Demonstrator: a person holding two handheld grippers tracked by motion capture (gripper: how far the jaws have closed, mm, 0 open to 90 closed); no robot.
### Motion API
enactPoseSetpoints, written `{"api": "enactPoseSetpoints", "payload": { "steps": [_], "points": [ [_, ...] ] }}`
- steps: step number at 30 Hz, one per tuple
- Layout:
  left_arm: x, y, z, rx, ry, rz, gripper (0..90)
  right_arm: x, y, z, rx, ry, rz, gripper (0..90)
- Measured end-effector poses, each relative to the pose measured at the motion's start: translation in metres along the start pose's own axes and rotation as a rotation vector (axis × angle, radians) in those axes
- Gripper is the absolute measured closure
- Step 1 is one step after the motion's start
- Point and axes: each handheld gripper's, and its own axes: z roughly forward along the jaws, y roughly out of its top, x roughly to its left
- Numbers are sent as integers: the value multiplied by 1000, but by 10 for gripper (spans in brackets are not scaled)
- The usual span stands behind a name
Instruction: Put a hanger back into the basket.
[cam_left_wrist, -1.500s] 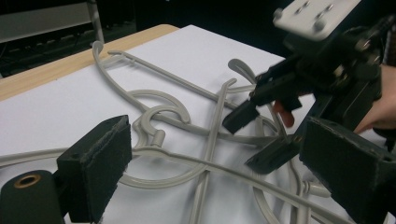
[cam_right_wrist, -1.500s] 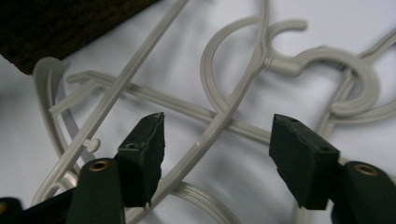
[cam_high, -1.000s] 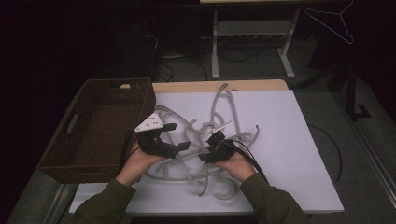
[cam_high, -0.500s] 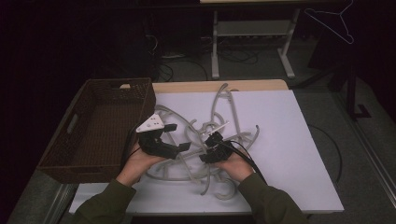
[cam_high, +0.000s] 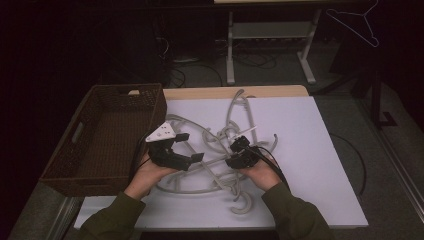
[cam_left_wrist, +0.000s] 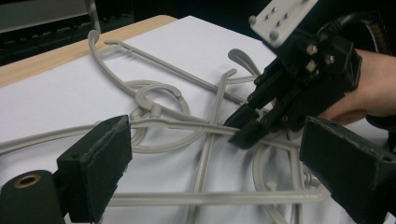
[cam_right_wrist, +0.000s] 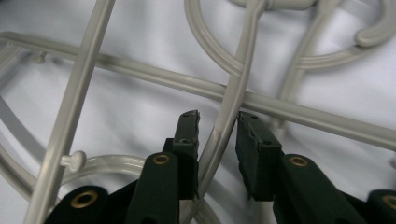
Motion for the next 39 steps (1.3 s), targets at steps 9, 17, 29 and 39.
{"api": "enactPoseSetpoints", "payload": {
  "steps": [9, 17, 29, 39],
  "points": [
    [1, -1, 1, 6, 0, -3, 89, -17, -3, -12, -19, 20, 46, 719],
    [2, -3, 2, 15, 2, -9, 89, -4, -2, 1, 37, -22, -5, 709],
    [3, -4, 3, 19, 1, -9, 90, -17, -4, -7, 17, -62, 18, 767],
    [3, -5, 3, 23, 1, -15, 89, -35, -15, -23, -10, -85, -37, 803]
  ]
}}
